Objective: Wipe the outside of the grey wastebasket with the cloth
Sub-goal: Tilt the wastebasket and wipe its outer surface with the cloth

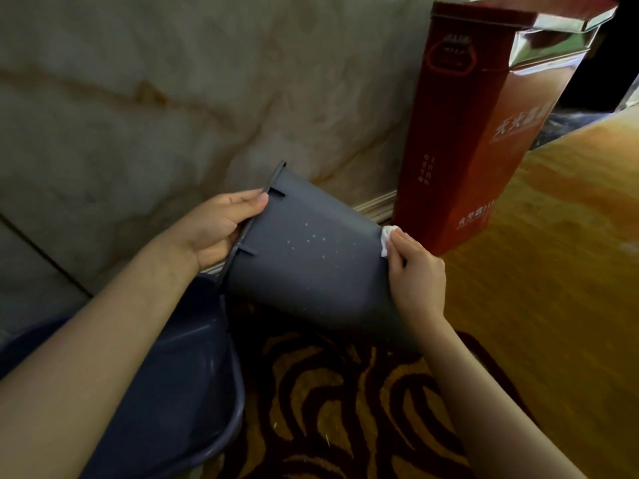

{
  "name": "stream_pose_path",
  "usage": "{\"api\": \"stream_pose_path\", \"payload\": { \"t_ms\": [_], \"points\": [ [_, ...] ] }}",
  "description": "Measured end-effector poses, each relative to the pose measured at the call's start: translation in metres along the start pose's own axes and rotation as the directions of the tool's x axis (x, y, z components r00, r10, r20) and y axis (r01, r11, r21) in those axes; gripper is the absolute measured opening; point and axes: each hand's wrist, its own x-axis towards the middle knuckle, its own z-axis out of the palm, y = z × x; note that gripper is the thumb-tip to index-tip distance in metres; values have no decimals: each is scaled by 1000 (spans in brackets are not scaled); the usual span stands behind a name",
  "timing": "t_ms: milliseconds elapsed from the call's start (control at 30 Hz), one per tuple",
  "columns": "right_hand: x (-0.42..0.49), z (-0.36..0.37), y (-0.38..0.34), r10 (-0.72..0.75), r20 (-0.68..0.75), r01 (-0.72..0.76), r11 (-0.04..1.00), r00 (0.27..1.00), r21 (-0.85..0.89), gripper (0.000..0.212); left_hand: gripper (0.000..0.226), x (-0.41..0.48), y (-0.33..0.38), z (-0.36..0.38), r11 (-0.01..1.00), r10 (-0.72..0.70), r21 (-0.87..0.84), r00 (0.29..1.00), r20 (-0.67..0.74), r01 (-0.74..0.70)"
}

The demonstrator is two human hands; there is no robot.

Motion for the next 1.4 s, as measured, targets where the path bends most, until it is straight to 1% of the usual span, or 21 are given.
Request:
{"api": "stream_pose_path", "payload": {
  "t_ms": [100, 200, 267, 333, 367, 433, 500, 567, 667, 767, 867, 933, 1000, 1067, 1167, 1267, 1400],
  "points": [
    [-7, 3, -28, -139, -17, 139, 989, 990, 39, 14, 20, 4, 8, 1, 997, -67, -32, 998, -10, 66],
    [-21, 21, -70, -282, 21, 279, 956, 959, 96, 26, 22, 5, 13, 4, 993, -117, -25, 992, 42, 118],
    [-33, 35, -90, -367, 11, 364, 925, 930, 104, 30, 29, 4, 16, 7, 989, -148, 0, 984, 102, 149],
    [-40, 43, -96, -376, -22, 376, 920, 926, 107, 32, 39, 5, 16, 9, 987, -160, 20, 979, 128, 158],
    [-43, 44, -93, -361, -35, 362, 924, 932, 120, 34, 38, 5, 16, 11, 987, -158, 28, 980, 122, 156],
    [-47, 41, -79, -332, -56, 337, 934, 942, 121, 35, 28, 8, 15, 15, 989, -142, 44, 986, 84, 139],
    [-50, 34, -57, -283, -64, 287, 954, 957, 80, 36, 22, 11, 15, 18, 992, -119, 52, 992, 30, 117],
    [-52, 25, -28, -192, -69, 194, 980, 979, 31, 38, 21, 15, 17, 20, 992, -108, 58, 994, -5, 109],
    [-53, 9, 17, 12, -82, -13, 1000, 997, -5, 36, 21, 19, 20, 22, 992, -107, 61, 994, -17, 108],
    [-56, 0, 44, 172, -113, -175, 985, 979, -13, 36, 21, 22, 22, 27, 992, -108, 60, 994, -12, 109],
    [-54, 1, 42, 253, -133, -251, 967, 958, 33, 35, 21, 24, 25, 32, 992, -122, 35, 992, -8, 123],
    [-51, 6, 22, 211, -123, -203, 976, 970, 76, 37, 20, 27, 26, 35, 990, -139, 20, 990, -24, 140],
    [-52, 14, -7, 65, -113, -54, 994, 991, 97, 40, 18, 31, 29, 41, 988, -153, 18, 987, -54, 154],
    [-51, 23, -37, -86, -116, 99, 989, 990, 111, 38, 17, 36, 32, 50, 986, -157, 44, 984, -88, 162],
    [-42, 33, -65, -208, -139, 227, 965, 968, 131, 34, 19, 44, 37, 62, 984, -150, 79, 982, -115, 160],
    [-33, 37, -68, -265, -148, 281, 954, 953, 104, 34, 21, 52, 45, 68, 979, -178, 83, 977, -117, 189],
    [-21, 38, -64, -276, -186, 297, 951, 943, 92, 34, 23, 62, 52, 82, 976, -184, 96, 976, -117, 195]
  ]
}}
